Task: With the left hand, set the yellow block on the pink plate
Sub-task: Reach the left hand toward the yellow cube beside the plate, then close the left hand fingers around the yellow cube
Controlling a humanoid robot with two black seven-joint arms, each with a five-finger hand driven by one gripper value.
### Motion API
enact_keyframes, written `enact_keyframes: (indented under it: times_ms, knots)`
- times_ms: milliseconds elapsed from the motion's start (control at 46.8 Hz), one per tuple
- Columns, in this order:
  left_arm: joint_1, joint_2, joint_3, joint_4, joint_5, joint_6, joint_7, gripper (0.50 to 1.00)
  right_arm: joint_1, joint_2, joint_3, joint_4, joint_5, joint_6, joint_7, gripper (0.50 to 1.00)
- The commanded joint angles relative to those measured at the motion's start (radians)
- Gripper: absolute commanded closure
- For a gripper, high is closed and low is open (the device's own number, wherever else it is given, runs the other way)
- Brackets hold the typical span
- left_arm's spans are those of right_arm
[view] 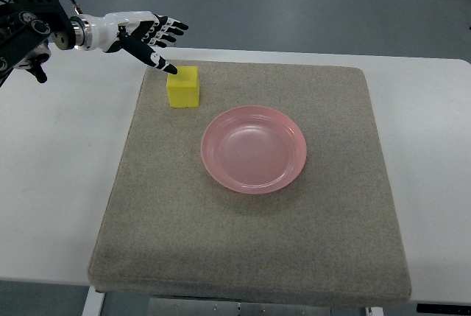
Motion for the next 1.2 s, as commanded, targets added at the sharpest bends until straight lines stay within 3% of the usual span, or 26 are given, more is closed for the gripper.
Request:
enact_keyframes:
  times_ms: [0, 299, 448, 662, 854, 1004, 1089, 1174]
  knots:
    - [-0.010, -0.006, 0.023, -0.026, 0.103, 0.012, 0.000, 0.508, 0.000, 0.000, 0.000, 0.000, 0.000, 0.000, 0.000, 0.576]
    - [-0.029, -0.053, 0.066, -0.053, 0.445, 0.135, 0.000, 0.510, 0.000, 0.000, 0.000, 0.000, 0.000, 0.000, 0.000, 0.576]
    - [-0.029, -0.084, 0.132, -0.052, 0.453, 0.166, 0.002, 0.510, 0.000, 0.000, 0.000, 0.000, 0.000, 0.000, 0.000, 0.576]
    - [-0.026, -0.119, 0.214, -0.039, 0.453, 0.276, 0.005, 0.512, 0.000, 0.000, 0.000, 0.000, 0.000, 0.000, 0.000, 0.576]
    - [-0.026, -0.136, 0.238, -0.029, 0.454, 0.284, 0.012, 0.531, 0.000, 0.000, 0.000, 0.000, 0.000, 0.000, 0.000, 0.576]
    - [-0.026, -0.136, 0.240, -0.029, 0.453, 0.284, 0.015, 0.690, 0.000, 0.000, 0.000, 0.000, 0.000, 0.000, 0.000, 0.576]
    - [-0.024, -0.136, 0.244, -0.027, 0.453, 0.282, 0.017, 0.857, 0.000, 0.000, 0.000, 0.000, 0.000, 0.000, 0.000, 0.576]
    - [-0.027, -0.137, 0.269, -0.024, 0.451, 0.284, 0.017, 0.977, 0.000, 0.000, 0.000, 0.000, 0.000, 0.000, 0.000, 0.576]
